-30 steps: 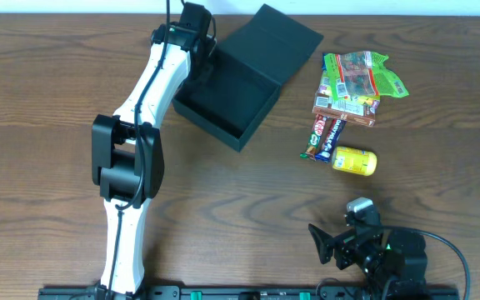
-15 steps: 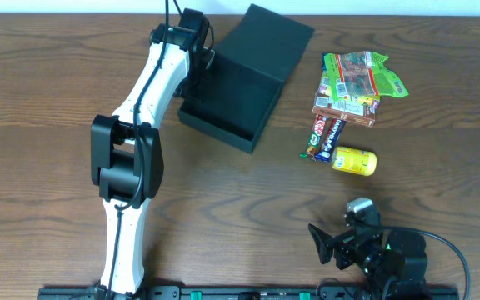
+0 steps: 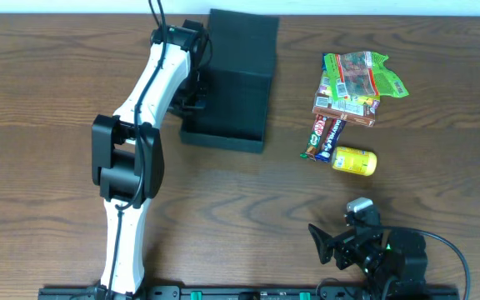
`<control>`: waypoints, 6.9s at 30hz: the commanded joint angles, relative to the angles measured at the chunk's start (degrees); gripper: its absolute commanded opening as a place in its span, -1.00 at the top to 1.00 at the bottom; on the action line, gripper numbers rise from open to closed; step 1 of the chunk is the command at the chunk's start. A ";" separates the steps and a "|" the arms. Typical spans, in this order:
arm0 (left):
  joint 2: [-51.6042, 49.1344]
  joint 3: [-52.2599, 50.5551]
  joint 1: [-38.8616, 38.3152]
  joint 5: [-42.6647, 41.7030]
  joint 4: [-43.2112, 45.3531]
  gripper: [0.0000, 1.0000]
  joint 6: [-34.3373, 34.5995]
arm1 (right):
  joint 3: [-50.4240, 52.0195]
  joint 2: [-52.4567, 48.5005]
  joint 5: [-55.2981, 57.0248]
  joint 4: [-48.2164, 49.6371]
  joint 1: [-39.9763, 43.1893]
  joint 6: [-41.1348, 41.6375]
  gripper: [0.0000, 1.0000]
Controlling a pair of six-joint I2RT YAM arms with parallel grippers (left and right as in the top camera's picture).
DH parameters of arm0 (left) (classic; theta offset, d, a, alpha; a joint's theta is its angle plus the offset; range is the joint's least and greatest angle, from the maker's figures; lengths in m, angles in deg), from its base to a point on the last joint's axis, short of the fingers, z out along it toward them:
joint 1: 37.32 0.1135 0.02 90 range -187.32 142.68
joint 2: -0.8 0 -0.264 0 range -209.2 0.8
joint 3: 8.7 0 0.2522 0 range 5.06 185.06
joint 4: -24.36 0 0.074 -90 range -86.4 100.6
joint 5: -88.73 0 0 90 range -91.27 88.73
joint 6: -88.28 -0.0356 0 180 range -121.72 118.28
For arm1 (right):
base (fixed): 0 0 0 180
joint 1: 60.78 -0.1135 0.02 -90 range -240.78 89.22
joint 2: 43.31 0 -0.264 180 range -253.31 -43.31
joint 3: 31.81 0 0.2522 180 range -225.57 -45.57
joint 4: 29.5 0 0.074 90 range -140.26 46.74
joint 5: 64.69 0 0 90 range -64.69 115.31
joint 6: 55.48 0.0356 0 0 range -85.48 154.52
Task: Pack container
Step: 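Rotate the box with the left gripper to face the table center, then reach the right gripper to the green candy bags on the pile, then grasp the green-and-red candy bags with the right gripper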
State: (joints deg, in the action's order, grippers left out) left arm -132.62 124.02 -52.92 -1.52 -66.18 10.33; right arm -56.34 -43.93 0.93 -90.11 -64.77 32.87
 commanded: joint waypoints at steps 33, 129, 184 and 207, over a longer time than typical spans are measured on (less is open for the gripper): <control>-1.14 0.02 -3.63 2.34 0.72 0.88 2.54 | 0.28 0.31 0.04 -0.09 -0.76 0.76 -0.98; 7.96 10.47 0.59 3.19 20.70 -0.91 -4.57 | -28.87 -57.48 -6.78 54.77 3.80 8.44 -0.99; 7.96 10.47 0.57 0.22 15.06 -0.91 -4.15 | -48.26 -98.88 -9.86 47.04 20.70 35.41 -0.99; 7.93 10.47 0.59 0.81 16.31 -0.91 -4.35 | -63.84 -114.31 -4.04 39.34 21.22 38.32 -0.98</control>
State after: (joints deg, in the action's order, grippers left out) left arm -124.56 133.86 -52.42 -1.08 -49.78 5.94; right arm -118.17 -156.06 -3.90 -50.72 -43.96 70.35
